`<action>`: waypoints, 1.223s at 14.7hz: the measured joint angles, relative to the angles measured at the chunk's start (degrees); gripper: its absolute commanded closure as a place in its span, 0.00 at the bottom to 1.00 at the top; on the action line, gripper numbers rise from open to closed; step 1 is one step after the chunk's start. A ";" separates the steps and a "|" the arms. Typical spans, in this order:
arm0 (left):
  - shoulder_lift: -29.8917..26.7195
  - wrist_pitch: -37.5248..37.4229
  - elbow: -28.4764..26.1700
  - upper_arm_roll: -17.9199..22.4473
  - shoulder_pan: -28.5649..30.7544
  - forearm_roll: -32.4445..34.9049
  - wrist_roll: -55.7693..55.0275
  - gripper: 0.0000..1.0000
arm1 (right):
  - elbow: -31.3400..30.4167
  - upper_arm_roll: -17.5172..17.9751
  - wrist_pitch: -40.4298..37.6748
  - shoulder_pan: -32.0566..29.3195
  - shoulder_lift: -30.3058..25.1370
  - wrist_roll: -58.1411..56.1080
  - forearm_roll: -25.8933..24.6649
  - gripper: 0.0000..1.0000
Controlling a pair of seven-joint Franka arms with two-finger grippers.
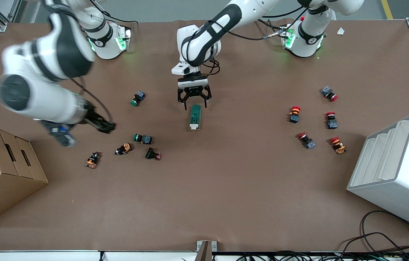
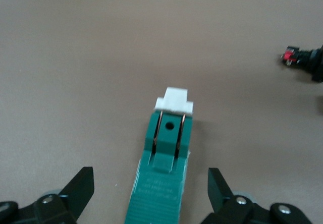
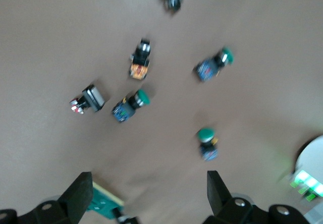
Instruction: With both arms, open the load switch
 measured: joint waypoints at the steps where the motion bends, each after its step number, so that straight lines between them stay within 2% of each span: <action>1: 0.08 0.11 -0.46 -0.02 -0.06 1.21 -0.20 0.01 | 0.39 0.03 0.82 1.77 2.04 4.32 0.34 0.00; 6: 0.08 0.16 -3.29 -0.19 -0.86 7.03 -3.38 0.00 | 9.63 0.05 3.09 8.55 15.82 24.97 0.89 0.00; 8: 0.25 0.06 -4.25 -0.16 -2.09 8.50 -5.95 0.00 | 13.48 0.03 6.85 9.68 20.95 31.30 2.31 0.00; 12: 1.79 -1.49 -5.33 -0.04 -3.30 13.63 -9.67 0.00 | 15.66 0.05 14.44 12.83 29.00 39.08 2.87 0.00; 15: 3.00 -4.17 -5.37 -0.02 -3.82 14.96 -9.69 0.00 | 17.08 0.19 15.14 14.79 32.45 43.11 3.79 0.00; 18: 3.94 -6.27 -5.37 -0.01 -4.59 16.81 -11.24 0.00 | 17.41 0.41 14.39 16.55 33.12 44.09 6.97 0.00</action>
